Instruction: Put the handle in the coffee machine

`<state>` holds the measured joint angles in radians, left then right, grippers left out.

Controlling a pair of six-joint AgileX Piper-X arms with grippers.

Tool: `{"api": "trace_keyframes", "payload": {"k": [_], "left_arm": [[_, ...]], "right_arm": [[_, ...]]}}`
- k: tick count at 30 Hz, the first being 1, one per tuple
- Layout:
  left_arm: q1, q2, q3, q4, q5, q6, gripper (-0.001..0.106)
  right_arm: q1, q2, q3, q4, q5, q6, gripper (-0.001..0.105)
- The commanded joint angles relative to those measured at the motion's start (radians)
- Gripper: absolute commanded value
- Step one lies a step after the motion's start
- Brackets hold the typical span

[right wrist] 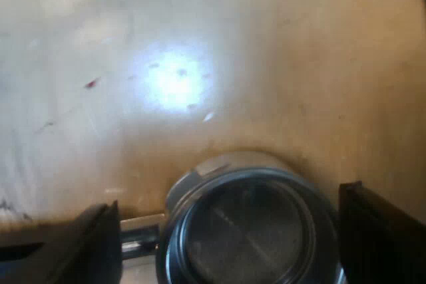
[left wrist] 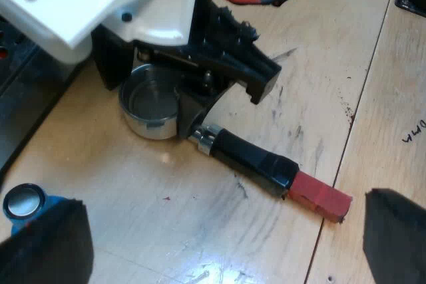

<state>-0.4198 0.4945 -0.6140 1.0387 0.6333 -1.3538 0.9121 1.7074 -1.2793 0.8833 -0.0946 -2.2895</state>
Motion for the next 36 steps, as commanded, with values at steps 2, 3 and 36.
{"api": "trace_keyframes", "payload": {"k": [2,3,36], "left_arm": [[-0.001,0.0,-0.001,-0.012,-0.008,-0.009,0.084],[-0.001,0.0,-0.001,-0.012,-0.008,-0.009,0.084],[-0.001,0.0,-0.001,-0.012,-0.008,-0.009,0.084]], "right_arm": [[-0.001,0.019,-0.002,0.013,0.026,-0.022,0.069],[-0.001,0.019,-0.002,0.013,0.026,-0.022,0.069],[-0.001,0.025,0.028,0.034,0.134,0.043,0.069]]}}
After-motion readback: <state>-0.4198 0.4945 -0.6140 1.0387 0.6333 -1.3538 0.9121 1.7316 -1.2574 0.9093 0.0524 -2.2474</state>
